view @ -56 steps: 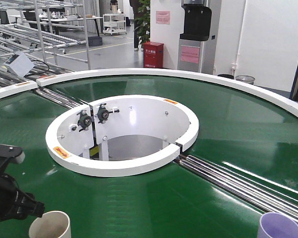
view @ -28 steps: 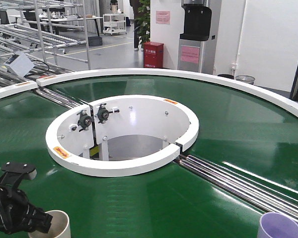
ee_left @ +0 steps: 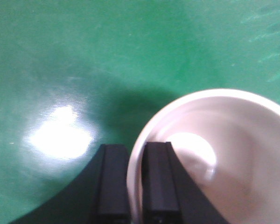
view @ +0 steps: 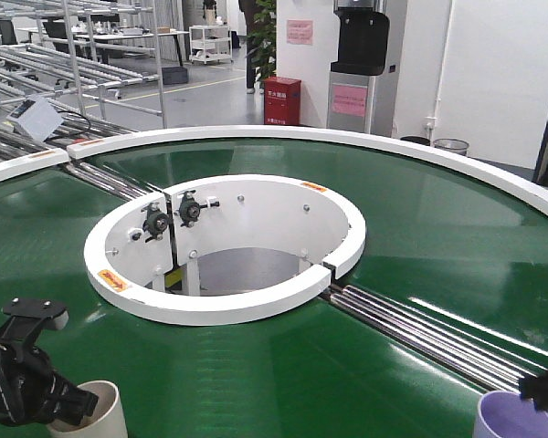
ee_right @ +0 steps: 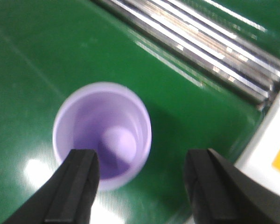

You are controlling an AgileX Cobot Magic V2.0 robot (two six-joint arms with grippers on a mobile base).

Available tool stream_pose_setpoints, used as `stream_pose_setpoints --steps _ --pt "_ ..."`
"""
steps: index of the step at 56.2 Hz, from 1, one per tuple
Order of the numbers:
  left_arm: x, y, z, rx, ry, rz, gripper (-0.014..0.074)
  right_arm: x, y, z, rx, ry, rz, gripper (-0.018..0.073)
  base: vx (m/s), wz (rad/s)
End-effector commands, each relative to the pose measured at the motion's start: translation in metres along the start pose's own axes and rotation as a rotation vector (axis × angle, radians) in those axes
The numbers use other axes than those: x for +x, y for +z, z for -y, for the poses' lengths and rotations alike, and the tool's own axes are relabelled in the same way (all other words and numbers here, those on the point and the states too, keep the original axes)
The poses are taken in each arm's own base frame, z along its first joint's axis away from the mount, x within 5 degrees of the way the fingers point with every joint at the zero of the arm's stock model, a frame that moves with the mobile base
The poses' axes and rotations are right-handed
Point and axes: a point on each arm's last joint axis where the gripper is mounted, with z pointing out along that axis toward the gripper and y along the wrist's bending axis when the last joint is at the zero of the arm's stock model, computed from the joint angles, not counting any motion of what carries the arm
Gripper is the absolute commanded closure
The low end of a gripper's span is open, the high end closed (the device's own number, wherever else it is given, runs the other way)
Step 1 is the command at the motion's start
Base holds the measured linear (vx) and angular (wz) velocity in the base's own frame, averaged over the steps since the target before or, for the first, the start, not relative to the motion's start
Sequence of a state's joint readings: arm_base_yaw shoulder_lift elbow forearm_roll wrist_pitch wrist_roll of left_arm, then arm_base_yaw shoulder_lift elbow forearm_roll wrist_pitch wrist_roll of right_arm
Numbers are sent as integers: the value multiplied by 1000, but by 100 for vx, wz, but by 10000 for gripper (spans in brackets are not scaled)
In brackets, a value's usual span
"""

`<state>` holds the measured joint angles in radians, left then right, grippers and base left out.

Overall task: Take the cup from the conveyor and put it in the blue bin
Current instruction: 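Lower left gripper onto cream cup and right gripper onto lavender cup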

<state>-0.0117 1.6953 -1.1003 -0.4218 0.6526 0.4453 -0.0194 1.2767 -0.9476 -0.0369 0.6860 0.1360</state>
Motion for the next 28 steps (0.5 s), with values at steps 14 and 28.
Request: stream_pose_setpoints --steps 14,28 --pt "-16 -19 2 -22 5 119 604 -49 32 2 77 -73 -59 87 0 0" --pt "-17 -19 1 -25 5 125 604 -42 74 3 95 -93 -170 89 0 0"
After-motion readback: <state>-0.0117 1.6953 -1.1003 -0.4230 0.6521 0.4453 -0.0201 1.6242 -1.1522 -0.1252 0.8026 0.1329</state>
